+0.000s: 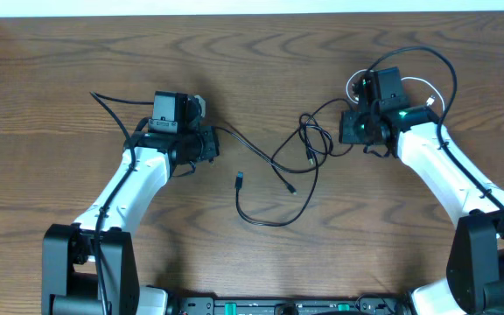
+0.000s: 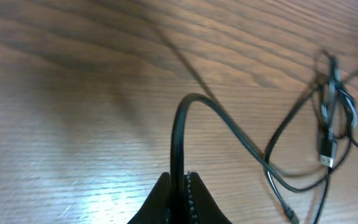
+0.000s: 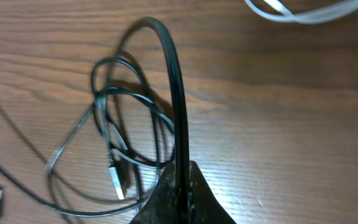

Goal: Untangle cables

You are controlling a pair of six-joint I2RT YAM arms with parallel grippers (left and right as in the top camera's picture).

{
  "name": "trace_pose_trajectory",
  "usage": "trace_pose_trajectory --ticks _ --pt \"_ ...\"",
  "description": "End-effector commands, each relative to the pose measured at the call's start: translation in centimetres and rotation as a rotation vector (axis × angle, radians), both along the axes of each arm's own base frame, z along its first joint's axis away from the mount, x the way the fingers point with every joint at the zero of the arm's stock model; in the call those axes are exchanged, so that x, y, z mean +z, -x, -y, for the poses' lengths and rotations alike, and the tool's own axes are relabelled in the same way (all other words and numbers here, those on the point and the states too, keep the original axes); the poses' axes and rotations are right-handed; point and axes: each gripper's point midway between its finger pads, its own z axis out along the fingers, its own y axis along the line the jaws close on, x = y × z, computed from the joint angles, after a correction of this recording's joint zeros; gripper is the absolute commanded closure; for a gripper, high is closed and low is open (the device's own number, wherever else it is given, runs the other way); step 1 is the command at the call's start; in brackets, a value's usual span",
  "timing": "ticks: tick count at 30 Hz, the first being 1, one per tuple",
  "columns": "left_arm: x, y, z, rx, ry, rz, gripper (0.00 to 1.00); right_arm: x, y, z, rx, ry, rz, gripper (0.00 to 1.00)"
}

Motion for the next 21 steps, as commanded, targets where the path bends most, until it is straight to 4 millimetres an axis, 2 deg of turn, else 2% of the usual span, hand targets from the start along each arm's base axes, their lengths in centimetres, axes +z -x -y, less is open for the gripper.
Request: trace_pose_trajectory --ticks 1,3,9,12,14,16,17,18,21 --pt "0.8 -0.1 1.0 -0.081 0.026 0.034 0.92 4.3 -1.3 -1.7 0.081 -0.226 0.088 0.99" --pt "0.8 -0.1 1.0 -0.083 0.025 0.035 0.93 6.4 -1.8 -1.1 0.086 -0.303 0.138 0.99" --pt "0.8 -0.1 1.0 -0.083 0.025 0.033 0.93 10.7 -1.6 3.8 0.025 -0.401 0.224 0.99" --pt "0.8 -0.1 1.0 -0.083 0.024 0.035 0.93 11.4 -0.5 4.6 0.037 -0.479 0.203 0.99" --pt "0.6 -0.2 0.6 -0.071 0.003 0.037 0.92 10.3 0.6 5.1 0.006 -0.481 0.133 0.99" --pt "0.5 -0.4 0.1 -0.056 -0.025 0.040 0.92 9.1 1.8 5.0 0.024 -0.467 0.076 0.99" --pt "0.1 -0.8 -1.2 -0.014 -0.095 0.046 0.92 8.0 3.1 4.4 0.081 -0.455 0.026 0.99" --pt "-0.1 -1.0 -2.3 0.035 -0.146 0.042 0.93 7.8 3.6 3.6 0.126 -0.467 0.014 0.99" --pt "-0.6 -1.1 -6.2 0.249 -0.291 0.014 0.92 8.7 4.6 0.5 0.271 -0.577 0.041 0.99"
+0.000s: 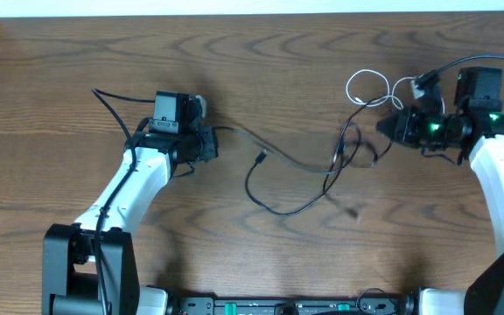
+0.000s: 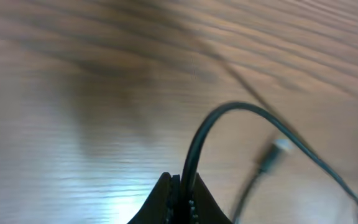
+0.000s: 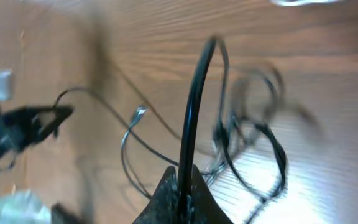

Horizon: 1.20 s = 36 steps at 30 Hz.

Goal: Untangle cables

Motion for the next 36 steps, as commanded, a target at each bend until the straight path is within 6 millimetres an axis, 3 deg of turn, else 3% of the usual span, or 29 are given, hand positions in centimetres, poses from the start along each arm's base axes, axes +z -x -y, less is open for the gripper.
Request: trace_pose_trajectory --ticks 1,4,8,11,14,18,27,30,31,33,36 --pt "-0.2 -0.8 -5.7 0.270 -0.238 0.010 0.92 1.7 1.2 -4.8 0.233 -0.165 0.121 0.99" --pt "-0.3 -0.5 -7.1 0.313 -0.277 -0.001 0.93 2.6 0.6 -6.7 0.289 -0.208 0.205 0.99" --pt "-0.5 -0.1 -8.7 0.360 -0.281 -0.027 0.93 3.5 -1.4 -7.6 0.264 -0.200 0.285 0.99" --pt "-0.6 0.1 -9.8 0.388 -0.283 -0.042 0.93 3.7 -3.7 -6.9 0.131 -0.156 0.285 0.99" --pt "-0.7 0.4 -10.9 0.436 -0.277 -0.060 0.93 1.3 -5.4 -3.9 -0.127 -0.042 0.162 0.99" --pt "-0.9 0.9 -12.1 0.499 -0.265 -0.082 0.92 -2.0 -3.4 -1.9 -0.226 0.087 0.002 0.99" --pt "-1.3 2.5 -16.4 0.734 -0.209 -0.151 0.93 -6.9 4.6 -1.9 -0.043 0.281 -0.255 0.99" --pt "-1.4 2.2 -14.6 0.644 -0.097 -0.168 0.92 -8.3 5.8 -1.4 -0.043 0.321 -0.297 0.99" --pt "-1.3 1.7 -13.4 0.569 -0.053 -0.158 0.89 -8.6 6.1 -1.4 -0.038 0.322 -0.304 0.99" --pt "-0.2 0.7 -10.9 0.394 0.041 -0.118 0.67 -9.1 6.5 -1.5 -0.008 0.330 -0.297 0.98" --pt "2.8 -0.2 -8.8 0.298 0.116 -0.099 0.45 -8.9 6.2 -2.3 0.047 0.302 -0.256 0.94"
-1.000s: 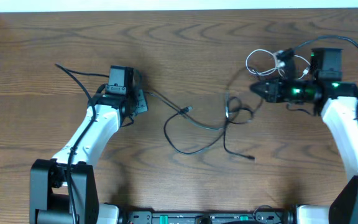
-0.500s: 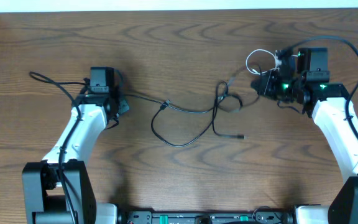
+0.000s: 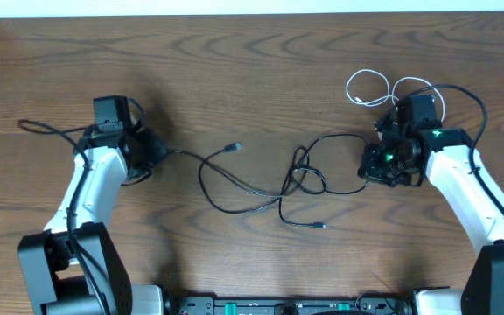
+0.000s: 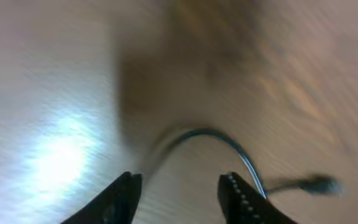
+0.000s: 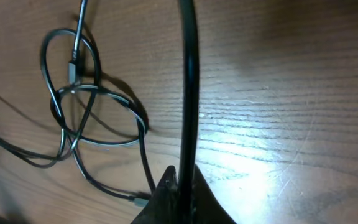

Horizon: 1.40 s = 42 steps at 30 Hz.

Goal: Untangle cables

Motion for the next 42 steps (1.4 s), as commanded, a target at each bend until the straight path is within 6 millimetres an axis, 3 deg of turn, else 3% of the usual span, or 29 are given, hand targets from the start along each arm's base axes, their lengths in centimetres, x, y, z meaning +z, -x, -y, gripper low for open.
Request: trace_pose_trajectory --ticks 1,3,6,9,11,12,13,14,21,26,36,42 --pt "4.8 -2.1 3.9 -0.204 0.125 0.095 0.42 0.3 -0.3 -1.1 0.097 -0.034 0.051 0.87" --pt "6.1 -2.2 5.4 -0.271 0.118 0.097 0.38 0.5 -0.4 -1.7 0.102 -0.066 0.058 0.77" --pt "7.3 -2.2 8.7 -0.406 0.103 0.108 0.38 0.6 -0.4 -1.7 0.103 -0.071 0.057 0.51" --pt "7.3 -1.8 12.4 -0.512 0.105 0.117 0.39 0.5 -0.1 -1.8 0.105 -0.070 0.047 0.44" --pt "7.0 -1.4 15.8 -0.605 0.104 0.128 0.39 0.4 0.2 -1.9 0.113 -0.068 0.038 0.37" --pt "6.5 -1.5 17.9 -0.660 0.088 0.139 0.44 0.4 0.2 -1.7 0.111 -0.059 0.037 0.34" --pt "6.1 -1.6 18.9 -0.685 0.071 0.143 0.52 0.3 0.1 -1.6 0.109 -0.052 0.039 0.33" --pt "5.7 -1.7 19.8 -0.708 0.060 0.149 0.53 0.3 0.1 -1.4 0.107 -0.040 0.041 0.32" --pt "1.8 -1.2 26.8 -0.869 0.052 0.160 0.53 0.1 0.0 -1.0 0.102 -0.014 0.042 0.29" --pt "-0.9 -1.8 28.4 -0.896 -0.056 0.177 0.53 0.1 -0.1 -1.0 0.102 -0.015 0.047 0.29" --pt "-3.7 -0.3 30.8 -0.962 -0.061 0.140 0.52 0.1 -0.1 -1.0 0.102 -0.015 0.047 0.29" --pt "-4.4 -0.9 31.5 -0.965 -0.057 0.168 0.52 0.1 -0.1 -1.0 0.102 -0.015 0.047 0.29"
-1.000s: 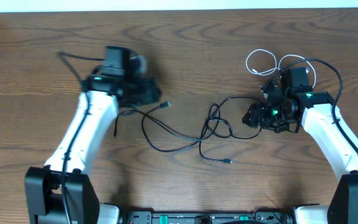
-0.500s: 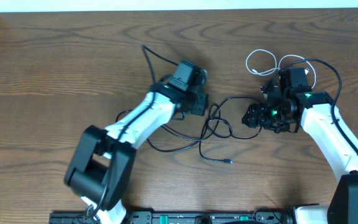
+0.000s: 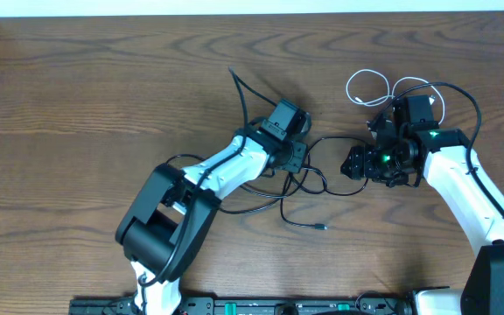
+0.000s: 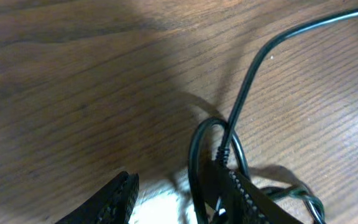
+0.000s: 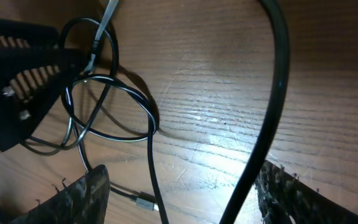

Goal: Untangle cables

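A thin black cable lies knotted in loops [image 3: 310,179] at the table's middle, with one plug [image 3: 322,227] lying toward the front. My left gripper [image 3: 294,159] stands open at the left side of the knot. In the left wrist view one loop [image 4: 199,149] sits between its fingers, close to the right finger [image 4: 241,196]. My right gripper [image 3: 350,164] is open just right of the knot. A thicker black cable [image 5: 272,112] runs between its wide-apart fingers, and the knotted loops [image 5: 107,109] lie ahead of it.
A white cable [image 3: 373,87] lies coiled at the back right, behind the right arm. The left gripper's dark fingers [image 5: 17,81] show at the left of the right wrist view. Each arm's own black lead arcs above its wrist. Bare wood surrounds the knot.
My left gripper, open at the far left of the table, now stands open at the knot in the middle. The right gripper, then shut on the black cable, is now open.
Both grippers were shut on the black cable with the knot between them. Then the right one was farther right and the cable stretched out. Later the left was open at the far left, the cable slack. Now both are open beside the knot.
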You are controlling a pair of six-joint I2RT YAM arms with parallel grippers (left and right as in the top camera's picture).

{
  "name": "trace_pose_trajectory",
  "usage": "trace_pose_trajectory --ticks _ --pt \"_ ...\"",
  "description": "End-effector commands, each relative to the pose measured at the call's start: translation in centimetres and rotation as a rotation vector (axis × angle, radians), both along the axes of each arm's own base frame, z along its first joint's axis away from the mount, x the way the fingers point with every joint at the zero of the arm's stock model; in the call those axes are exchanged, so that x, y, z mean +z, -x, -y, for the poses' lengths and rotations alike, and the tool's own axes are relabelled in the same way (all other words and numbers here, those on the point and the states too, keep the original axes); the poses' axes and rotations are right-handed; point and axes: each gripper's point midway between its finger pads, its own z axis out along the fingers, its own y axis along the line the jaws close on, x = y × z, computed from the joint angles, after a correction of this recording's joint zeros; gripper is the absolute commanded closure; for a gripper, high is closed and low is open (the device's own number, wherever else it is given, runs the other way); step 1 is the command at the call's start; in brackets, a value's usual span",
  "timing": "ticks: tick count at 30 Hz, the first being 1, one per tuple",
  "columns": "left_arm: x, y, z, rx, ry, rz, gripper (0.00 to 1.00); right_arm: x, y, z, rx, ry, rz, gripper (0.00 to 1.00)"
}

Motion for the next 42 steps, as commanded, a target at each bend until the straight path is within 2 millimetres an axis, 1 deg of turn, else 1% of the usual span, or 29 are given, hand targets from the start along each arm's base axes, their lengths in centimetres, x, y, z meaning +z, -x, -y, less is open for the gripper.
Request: trace_pose_trajectory --ticks 1,2,4,9,10,12,13,15,17,20,24,26,27,29,30,32,35,36,39,42 --pt "-0.1 -0.7 0.1 -0.001 -0.004 0.024 0.53 0.0 0.1 -0.2 0.015 0.002 0.003 0.29" --pt "-0.1 -0.7 0.2 -0.001 -0.002 0.028 0.55 0.0 0.1 -0.2 0.015 0.002 0.003 0.29" --pt "-0.2 -0.6 0.2 -0.003 -0.004 0.024 0.64 0.0 0.1 -0.2 0.015 0.002 0.003 0.29" --pt "-1.0 0.4 0.6 -0.024 -0.019 0.011 0.64 0.0 0.1 -0.2 0.015 0.002 0.003 0.29" --pt "-1.1 0.4 0.5 -0.021 -0.033 0.019 0.70 0.0 0.1 -0.2 0.015 0.002 0.004 0.29" --pt "-1.3 0.0 0.0 -0.003 -0.083 0.053 0.87 0.0 0.1 -0.2 0.016 0.001 0.004 0.29" --pt "-1.3 -0.2 -0.2 0.006 -0.100 0.068 0.92 0.0 0.1 -0.2 0.017 -0.002 0.004 0.28" --pt "-0.8 -0.7 -0.4 0.018 -0.111 0.095 0.93 0.2 0.0 -0.7 0.023 -0.030 0.009 0.27" --pt "0.3 -1.0 -0.3 0.022 -0.098 0.118 0.93 0.7 -0.3 -1.5 0.043 -0.078 0.029 0.25" --pt "3.3 -1.5 0.1 0.029 -0.054 0.173 0.92 1.4 -0.8 -2.5 0.073 -0.139 0.065 0.25" --pt "8.9 -1.8 0.3 0.038 0.023 0.267 0.93 1.7 -1.2 -2.9 0.074 -0.160 0.083 0.25" --pt "11.7 -1.7 0.2 0.043 0.062 0.313 0.93 1.7 -1.4 -3.1 0.080 -0.162 0.093 0.22" --pt "13.5 -1.6 0.1 0.045 0.086 0.343 0.92 1.9 -1.6 -3.3 0.086 -0.167 0.105 0.16" --pt "16.3 -1.4 0.0 0.050 0.128 0.392 0.93 2.2 -2.1 -3.8 0.107 -0.174 0.141 0.13" --pt "18.8 -1.1 -0.3 0.055 0.165 0.437 0.93 2.6 -2.8 -4.4 0.125 -0.193 0.180 0.13" --pt "21.0 -0.7 -0.6 0.058 0.197 0.476 0.93 3.2 -3.6 -4.8 0.132 -0.211 0.225 0.13" --pt "23.5 0.0 -1.1 0.062 0.234 0.519 0.93 4.4 -4.9 -5.6 0.145 -0.258 0.298 0.13" --pt "24.8 0.3 -1.4 0.065 0.253 0.542 0.93 5.2 -5.4 -6.1 0.151 -0.298 0.328 0.13" --pt "26.3 0.7 -1.7 0.067 0.277 0.570 0.92 6.2 -5.9 -6.8 0.176 -0.345 0.370 0.13" --pt "27.7 1.2 -2.1 0.070 0.299 0.596 0.92 6.5 -6.4 -6.9 0.162 -0.353 0.385 0.13"
